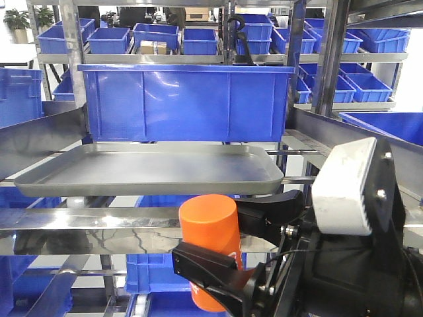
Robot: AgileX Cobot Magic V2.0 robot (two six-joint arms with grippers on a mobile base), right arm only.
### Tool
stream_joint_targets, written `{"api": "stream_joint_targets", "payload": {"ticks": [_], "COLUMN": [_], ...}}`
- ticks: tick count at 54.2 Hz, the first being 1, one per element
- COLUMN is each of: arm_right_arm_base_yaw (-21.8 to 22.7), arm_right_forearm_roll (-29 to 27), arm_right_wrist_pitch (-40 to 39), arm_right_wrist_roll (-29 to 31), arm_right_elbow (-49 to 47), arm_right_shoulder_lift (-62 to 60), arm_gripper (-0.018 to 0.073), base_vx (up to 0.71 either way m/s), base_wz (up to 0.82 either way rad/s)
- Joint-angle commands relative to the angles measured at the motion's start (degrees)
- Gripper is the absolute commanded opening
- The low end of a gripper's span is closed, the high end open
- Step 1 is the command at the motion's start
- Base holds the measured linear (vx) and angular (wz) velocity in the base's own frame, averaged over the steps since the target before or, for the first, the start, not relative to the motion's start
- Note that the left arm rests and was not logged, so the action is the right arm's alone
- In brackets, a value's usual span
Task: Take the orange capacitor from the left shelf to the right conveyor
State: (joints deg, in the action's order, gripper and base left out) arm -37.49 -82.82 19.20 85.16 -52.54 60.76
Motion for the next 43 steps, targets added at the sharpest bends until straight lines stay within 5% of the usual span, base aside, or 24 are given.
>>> {"api": "stream_joint_targets", "payload": {"ticks": [1,43], "arm_right_arm_base_yaw": [0.13,0.13], "arm_right_forearm_roll": [-2.12,-2.12], "arm_right_wrist_pitch": [-0.47,-0.47], "arm_right_wrist_roll": [0.4,0.4], "arm_right_elbow": [-1.69,-1.69], "arm_right_shoulder_lift": [-1.13,-1.13], "arm_gripper": [-0.0003,-0.0003], "base_vx": [0.0,0.0], "base_wz": [0.0,0.0]}}
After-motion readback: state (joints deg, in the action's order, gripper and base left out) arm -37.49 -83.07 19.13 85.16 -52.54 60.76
